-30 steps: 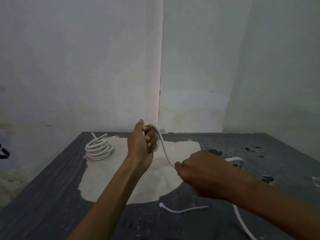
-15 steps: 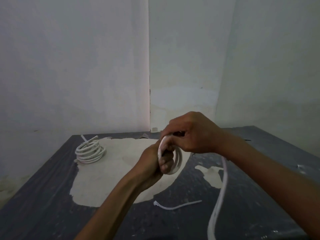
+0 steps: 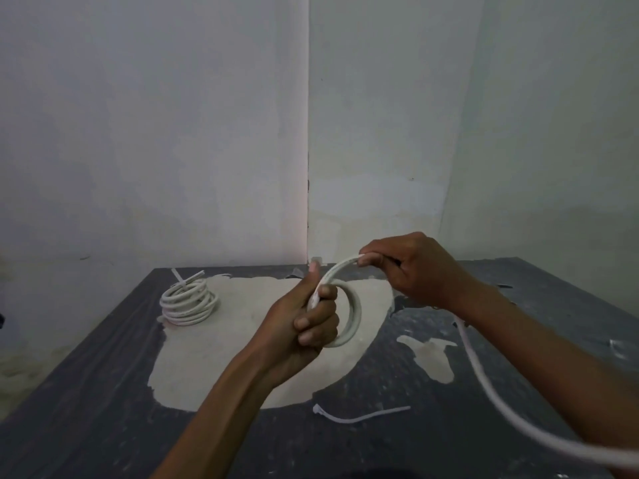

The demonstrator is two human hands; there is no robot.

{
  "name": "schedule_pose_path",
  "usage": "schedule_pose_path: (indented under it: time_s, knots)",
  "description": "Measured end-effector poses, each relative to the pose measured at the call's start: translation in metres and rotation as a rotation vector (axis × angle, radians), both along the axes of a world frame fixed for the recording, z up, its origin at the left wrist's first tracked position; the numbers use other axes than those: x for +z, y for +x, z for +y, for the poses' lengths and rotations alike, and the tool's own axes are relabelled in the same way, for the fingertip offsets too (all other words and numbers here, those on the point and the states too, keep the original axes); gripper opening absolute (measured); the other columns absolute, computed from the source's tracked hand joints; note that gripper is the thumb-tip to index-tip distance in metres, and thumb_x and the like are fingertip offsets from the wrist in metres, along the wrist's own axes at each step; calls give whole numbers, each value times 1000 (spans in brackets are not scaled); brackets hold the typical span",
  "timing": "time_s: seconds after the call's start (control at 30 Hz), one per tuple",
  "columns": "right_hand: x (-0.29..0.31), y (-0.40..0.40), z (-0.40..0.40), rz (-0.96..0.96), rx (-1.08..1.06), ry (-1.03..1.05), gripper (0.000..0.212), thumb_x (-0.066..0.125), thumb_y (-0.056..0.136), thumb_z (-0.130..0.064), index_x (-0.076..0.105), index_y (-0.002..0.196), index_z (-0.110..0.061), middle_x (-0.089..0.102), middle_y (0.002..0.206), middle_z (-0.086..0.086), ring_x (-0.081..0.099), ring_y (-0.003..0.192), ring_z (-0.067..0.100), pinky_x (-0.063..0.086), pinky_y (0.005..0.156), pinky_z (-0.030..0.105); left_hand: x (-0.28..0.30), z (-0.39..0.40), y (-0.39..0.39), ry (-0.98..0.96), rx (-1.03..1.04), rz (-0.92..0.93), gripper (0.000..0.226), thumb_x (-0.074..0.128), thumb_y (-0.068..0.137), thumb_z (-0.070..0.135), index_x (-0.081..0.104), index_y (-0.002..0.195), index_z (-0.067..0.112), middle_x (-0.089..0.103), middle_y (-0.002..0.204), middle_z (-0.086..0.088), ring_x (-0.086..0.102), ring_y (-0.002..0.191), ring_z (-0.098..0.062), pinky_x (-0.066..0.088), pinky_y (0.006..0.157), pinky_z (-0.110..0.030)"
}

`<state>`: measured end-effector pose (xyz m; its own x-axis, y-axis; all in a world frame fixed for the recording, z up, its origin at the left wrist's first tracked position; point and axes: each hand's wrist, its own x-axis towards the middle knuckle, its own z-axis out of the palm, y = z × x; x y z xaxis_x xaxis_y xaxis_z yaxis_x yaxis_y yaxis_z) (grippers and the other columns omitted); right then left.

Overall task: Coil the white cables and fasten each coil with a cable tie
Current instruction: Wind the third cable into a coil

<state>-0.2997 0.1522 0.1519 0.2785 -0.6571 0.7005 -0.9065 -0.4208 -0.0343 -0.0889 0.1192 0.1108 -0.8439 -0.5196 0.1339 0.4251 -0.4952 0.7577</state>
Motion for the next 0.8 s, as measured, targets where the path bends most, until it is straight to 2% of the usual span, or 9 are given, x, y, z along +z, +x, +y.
schedule_pose_path:
  time_s: [0.13,0.23,0.3,0.43,0.53,0.6,0.67,0.73,0.8]
  knots:
    - [6,2,-2,45,-66,-20,36,40,95,-46,72,88,-30,71,70,-10,60,53,10,35,47,13,1,3,0,1,3,19,47,37,97,43,48,63,13,33,35,4,33,30,-7,27,36,-17]
    - [2,5,-4,86,-121,2,34,40,97,-46,70,91,-32,69,66,-10,55,49,9,29,46,13,-2,0,-1,74,-37,112,49,35,98,43,49,62,13,35,32,5,32,27,-5,26,33,-17]
    - [-5,-1,-2,83,-134,40,28,44,98,-42,70,99,-30,70,69,-8,56,50,10,31,46,13,-3,-3,4,93,-52,162,51,34,98,45,50,63,12,37,33,5,33,27,-5,29,32,-16]
    - [-23,-9,4,24,-175,98,29,48,100,-29,62,125,-25,76,88,2,67,63,14,47,55,18,2,-8,10,79,-9,172,45,39,95,46,49,67,12,35,35,6,30,29,-5,30,33,-17]
    - [-37,7,4,37,-309,239,53,49,100,-21,31,149,-26,72,103,7,66,74,15,41,63,16,7,-16,7,102,81,191,40,41,96,40,49,68,13,33,38,7,28,30,-5,25,32,-16]
    - [-44,20,6,-18,-393,376,74,53,98,-17,7,154,-29,70,101,5,57,68,6,38,59,13,10,-23,7,104,128,194,40,40,97,38,50,67,13,32,39,7,27,31,-5,23,34,-16]
    - [-48,27,8,-113,-374,493,92,59,93,-14,-8,153,-33,67,95,0,57,70,4,45,64,16,16,-28,10,52,173,173,40,39,98,38,49,68,14,31,38,7,27,31,-5,23,34,-16]
    - [-47,28,10,-280,-284,601,93,61,92,-15,-8,152,-35,65,94,-4,61,81,6,49,73,18,22,-33,13,9,244,159,40,39,98,38,48,68,15,30,38,7,26,31,-5,23,35,-17]
    - [-44,26,12,-414,-196,658,82,61,93,-26,4,152,-37,67,95,-6,63,88,5,48,80,22,25,-40,19,-12,326,143,39,38,99,37,47,68,15,29,38,8,24,32,-4,21,36,-17]
